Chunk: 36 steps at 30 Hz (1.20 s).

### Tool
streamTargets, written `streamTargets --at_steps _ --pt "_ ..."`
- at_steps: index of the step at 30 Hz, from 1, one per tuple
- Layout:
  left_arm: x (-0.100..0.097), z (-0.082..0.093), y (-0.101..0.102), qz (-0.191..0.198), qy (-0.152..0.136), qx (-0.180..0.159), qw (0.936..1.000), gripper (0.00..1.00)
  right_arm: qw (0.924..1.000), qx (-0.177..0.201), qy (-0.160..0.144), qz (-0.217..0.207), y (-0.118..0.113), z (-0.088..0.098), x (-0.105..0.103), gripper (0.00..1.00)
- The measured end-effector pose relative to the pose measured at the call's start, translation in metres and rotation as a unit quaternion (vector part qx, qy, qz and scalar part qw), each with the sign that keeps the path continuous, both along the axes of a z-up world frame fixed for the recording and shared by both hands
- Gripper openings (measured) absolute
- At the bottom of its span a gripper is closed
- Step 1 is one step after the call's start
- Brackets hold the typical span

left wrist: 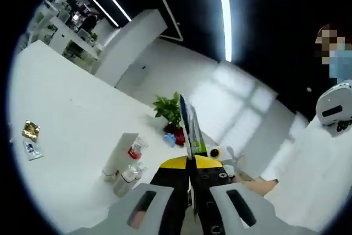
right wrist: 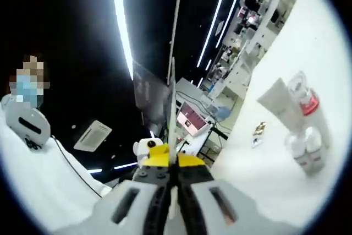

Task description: Arrange the skincare products in the storage area until every visible bottle or jar stands upright without overlapping.

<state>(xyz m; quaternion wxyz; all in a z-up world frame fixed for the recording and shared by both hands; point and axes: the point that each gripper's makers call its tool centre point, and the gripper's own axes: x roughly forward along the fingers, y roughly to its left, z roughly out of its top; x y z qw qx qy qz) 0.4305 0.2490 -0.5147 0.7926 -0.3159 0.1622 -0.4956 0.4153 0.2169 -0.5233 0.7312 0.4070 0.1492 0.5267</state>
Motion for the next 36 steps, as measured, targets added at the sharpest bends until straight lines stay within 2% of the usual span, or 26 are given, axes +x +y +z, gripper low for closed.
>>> streamTargets --at_steps 5,8,10,14,19,25,26,28,31,36 --pt "-0.002 0.004 0.0 0.011 -0.033 0.002 0.9994 0.01 0.9998 0.016 0.013 0.0 -0.001 0.003 -0.002 0.01" --pt "-0.008 -0.007 -0.001 -0.008 -0.015 0.024 0.9996 0.07 0.9997 0.017 0.02 -0.005 0.0 0.002 -0.002 0.01" --pt "-0.019 -0.015 -0.005 -0.029 -0.003 0.028 0.9992 0.11 0.9988 0.035 0.03 -0.015 -0.002 0.005 0.002 0.01" --pt "-0.032 -0.025 -0.004 -0.027 0.018 0.016 0.9993 0.1 0.9977 0.047 0.042 -0.027 -0.004 0.005 0.006 0.01" --pt "-0.039 -0.033 0.005 -0.004 0.041 0.0 0.9992 0.06 0.9986 0.016 0.047 -0.017 0.008 -0.005 0.002 0.01" --pt "-0.039 -0.035 0.018 0.025 0.068 -0.018 0.9972 0.0 0.9989 -0.018 0.041 -0.017 0.019 -0.012 0.003 0.01" --pt "-0.039 -0.036 0.02 0.031 0.072 -0.02 0.9967 0.0 0.9984 -0.043 0.032 -0.022 0.022 -0.018 0.005 0.01" --pt "-0.037 -0.043 0.024 0.052 0.085 -0.012 0.995 0.0 0.9975 -0.064 0.023 -0.021 0.026 -0.022 0.005 0.01" --pt "-0.039 -0.046 0.029 0.068 0.097 -0.02 0.9927 0.0 0.9947 -0.098 0.016 -0.027 0.031 -0.03 0.008 0.03" --pt "-0.035 -0.05 0.04 0.109 0.115 -0.039 0.9867 0.0 0.9925 -0.116 -0.005 -0.037 0.038 -0.033 0.01 0.1"
